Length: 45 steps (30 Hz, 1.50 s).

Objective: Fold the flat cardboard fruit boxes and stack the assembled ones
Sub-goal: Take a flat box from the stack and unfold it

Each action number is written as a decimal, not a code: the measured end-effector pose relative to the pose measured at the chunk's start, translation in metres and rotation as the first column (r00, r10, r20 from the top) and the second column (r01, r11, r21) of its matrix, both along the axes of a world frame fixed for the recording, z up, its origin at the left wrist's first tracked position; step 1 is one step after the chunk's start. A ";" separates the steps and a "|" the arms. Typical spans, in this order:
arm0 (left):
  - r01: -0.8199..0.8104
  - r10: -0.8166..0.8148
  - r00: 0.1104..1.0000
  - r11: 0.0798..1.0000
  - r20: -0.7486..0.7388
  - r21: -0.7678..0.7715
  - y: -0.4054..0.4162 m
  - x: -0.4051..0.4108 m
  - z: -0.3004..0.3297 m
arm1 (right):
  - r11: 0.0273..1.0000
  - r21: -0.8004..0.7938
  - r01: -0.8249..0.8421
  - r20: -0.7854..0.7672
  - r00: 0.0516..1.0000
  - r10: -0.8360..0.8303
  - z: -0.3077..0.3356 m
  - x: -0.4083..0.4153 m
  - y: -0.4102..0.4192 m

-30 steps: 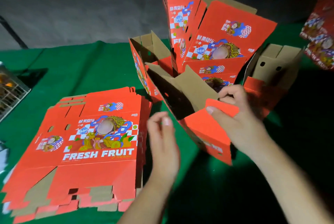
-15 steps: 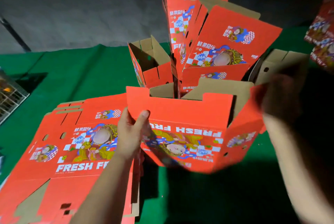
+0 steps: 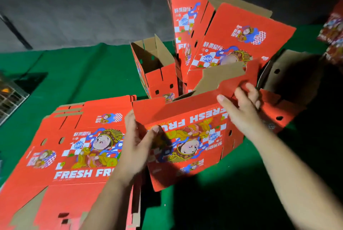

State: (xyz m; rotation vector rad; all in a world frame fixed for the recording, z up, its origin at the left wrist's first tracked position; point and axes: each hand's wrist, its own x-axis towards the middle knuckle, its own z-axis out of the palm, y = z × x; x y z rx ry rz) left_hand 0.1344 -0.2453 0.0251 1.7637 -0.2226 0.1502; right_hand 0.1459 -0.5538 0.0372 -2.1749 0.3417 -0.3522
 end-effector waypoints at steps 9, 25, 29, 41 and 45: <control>-0.134 0.110 0.975 0.984 0.193 0.118 0.006 -0.002 0.004 | 0.911 0.301 -0.284 0.230 0.948 0.219 0.012 -0.019 0.005; 0.007 -0.079 0.987 0.895 0.143 0.447 -0.006 0.001 0.005 | 0.995 -0.098 -0.024 0.221 0.974 0.046 0.003 -0.076 -0.022; -0.230 0.135 0.969 0.788 0.205 0.572 -0.026 -0.006 -0.001 | 0.995 0.033 0.097 0.140 0.985 -0.101 0.000 -0.068 -0.013; -0.525 0.383 0.851 0.656 0.360 0.542 -0.041 0.014 0.004 | 0.918 -0.330 0.220 -0.116 0.956 -0.271 0.026 -0.037 -0.014; -0.494 0.424 0.866 0.642 0.265 0.586 -0.044 0.026 0.010 | 0.752 -0.631 0.191 0.148 0.981 -0.125 0.039 -0.036 0.023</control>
